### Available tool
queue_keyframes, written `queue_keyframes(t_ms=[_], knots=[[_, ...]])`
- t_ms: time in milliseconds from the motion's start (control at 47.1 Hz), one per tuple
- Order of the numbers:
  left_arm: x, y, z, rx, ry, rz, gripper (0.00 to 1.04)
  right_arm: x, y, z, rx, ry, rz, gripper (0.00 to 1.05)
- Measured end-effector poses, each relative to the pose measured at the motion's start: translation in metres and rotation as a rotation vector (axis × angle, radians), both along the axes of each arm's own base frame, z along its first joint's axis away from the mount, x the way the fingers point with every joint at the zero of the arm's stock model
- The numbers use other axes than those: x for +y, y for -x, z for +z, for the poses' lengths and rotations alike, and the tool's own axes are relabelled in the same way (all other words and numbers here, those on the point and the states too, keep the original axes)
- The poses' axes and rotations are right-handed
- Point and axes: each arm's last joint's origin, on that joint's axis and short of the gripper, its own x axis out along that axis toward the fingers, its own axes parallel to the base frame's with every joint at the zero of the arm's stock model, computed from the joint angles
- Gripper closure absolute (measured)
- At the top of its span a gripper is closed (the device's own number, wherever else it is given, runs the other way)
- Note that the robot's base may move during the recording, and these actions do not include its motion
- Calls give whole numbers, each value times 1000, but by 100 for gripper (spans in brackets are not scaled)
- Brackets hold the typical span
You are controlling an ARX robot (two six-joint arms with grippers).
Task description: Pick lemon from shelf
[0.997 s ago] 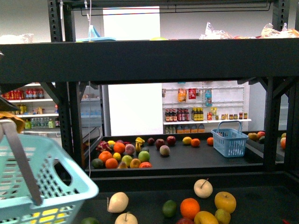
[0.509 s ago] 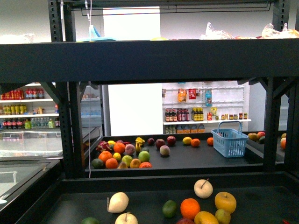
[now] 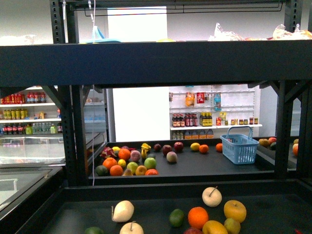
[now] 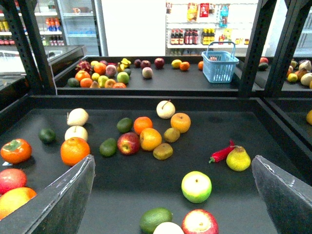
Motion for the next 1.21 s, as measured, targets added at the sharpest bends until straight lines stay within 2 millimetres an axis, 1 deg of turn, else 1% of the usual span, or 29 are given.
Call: queue_keyframes(t_ms=[85, 149, 212, 297, 467, 573, 764, 785, 828, 913, 1040, 1061, 1210], knots=[[14, 0, -12, -19, 13, 38, 95, 0, 0, 0, 0, 0, 0, 8], [26, 1, -27, -43, 31, 72, 95, 0, 0, 0, 0, 0, 0, 8], [29, 0, -36, -59, 36, 74, 95, 0, 0, 0, 0, 0, 0, 8], [29, -2, -43, -78, 37, 54, 95, 0, 0, 0, 0, 0, 0, 8], [22, -6, -60, -130, 17, -29, 95, 0, 0, 0, 0, 0, 0, 8], [21, -2, -76, -152, 19, -57, 95, 0, 0, 0, 0, 0, 0, 8], [19, 6, -83, -163, 21, -65, 95, 0, 0, 0, 0, 0, 0, 8], [19, 6, -84, -161, 18, -64, 93, 0, 0, 0, 0, 0, 0, 8], [19, 8, -85, -151, 7, -59, 85, 0, 0, 0, 0, 0, 0, 8], [19, 14, -91, -126, 1, -51, 65, 0, 0, 0, 0, 0, 1, 8], [18, 18, -95, -101, 2, -48, 44, 0, 0, 0, 0, 0, 0, 8], [18, 19, -96, -94, 3, -47, 38, 0, 0, 0, 0, 0, 0, 8], [17, 23, -93, -77, -2, -56, 14, 0, 0, 0, 0, 0, 0, 8]])
